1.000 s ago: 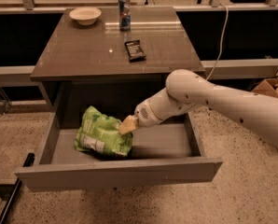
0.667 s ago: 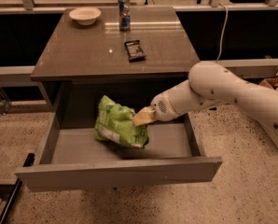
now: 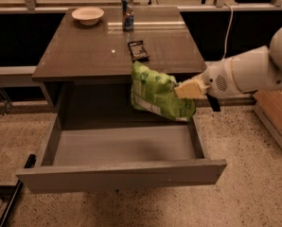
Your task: Pick green rice chip bag from top drawer and place on counter
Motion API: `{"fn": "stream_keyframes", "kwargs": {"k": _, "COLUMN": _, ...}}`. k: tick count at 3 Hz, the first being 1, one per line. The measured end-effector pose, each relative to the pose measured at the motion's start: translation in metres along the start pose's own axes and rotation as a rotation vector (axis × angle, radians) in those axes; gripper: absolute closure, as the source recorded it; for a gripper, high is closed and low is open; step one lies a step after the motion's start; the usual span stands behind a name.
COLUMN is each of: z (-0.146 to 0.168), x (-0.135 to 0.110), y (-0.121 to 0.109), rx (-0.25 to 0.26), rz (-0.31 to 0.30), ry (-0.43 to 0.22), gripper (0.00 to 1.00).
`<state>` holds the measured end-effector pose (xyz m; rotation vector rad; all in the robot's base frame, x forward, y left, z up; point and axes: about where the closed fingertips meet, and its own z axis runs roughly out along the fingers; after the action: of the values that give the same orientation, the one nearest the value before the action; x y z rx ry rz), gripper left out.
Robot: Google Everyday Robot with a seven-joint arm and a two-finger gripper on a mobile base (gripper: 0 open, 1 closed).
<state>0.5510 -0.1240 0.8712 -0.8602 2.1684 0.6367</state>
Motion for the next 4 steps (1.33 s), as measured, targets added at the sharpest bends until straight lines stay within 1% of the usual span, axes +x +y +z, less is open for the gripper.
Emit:
{"fn": "stream_keyframes", "kwargs": {"k": 1, "z": -0.044, "x": -0.049, "y": -0.026, "rx": 0.097, "rz": -0.067, "ry": -0.074, "gripper": 1.0}}
{"fn": "stream_keyframes", "kwargs": {"k": 2, "z": -0.056, "x": -0.109, "y": -0.048, "rx": 0.127, "rz": -0.096, "ry": -0.145, "gripper": 1.0}}
{"fn": "stream_keyframes", "kwargs": {"k": 3, "z": -0.051, "x": -0.183, "y": -0.059, "rx": 0.129, "rz": -0.134, "ry": -0.216, "gripper": 1.0}}
{"fn": "stream_keyframes", "kwargs": {"k": 4, "z": -0.03, "x": -0.241, "y": -0.053, "rx": 0.081, "rz": -0.178, "ry": -0.261, "gripper": 1.0}}
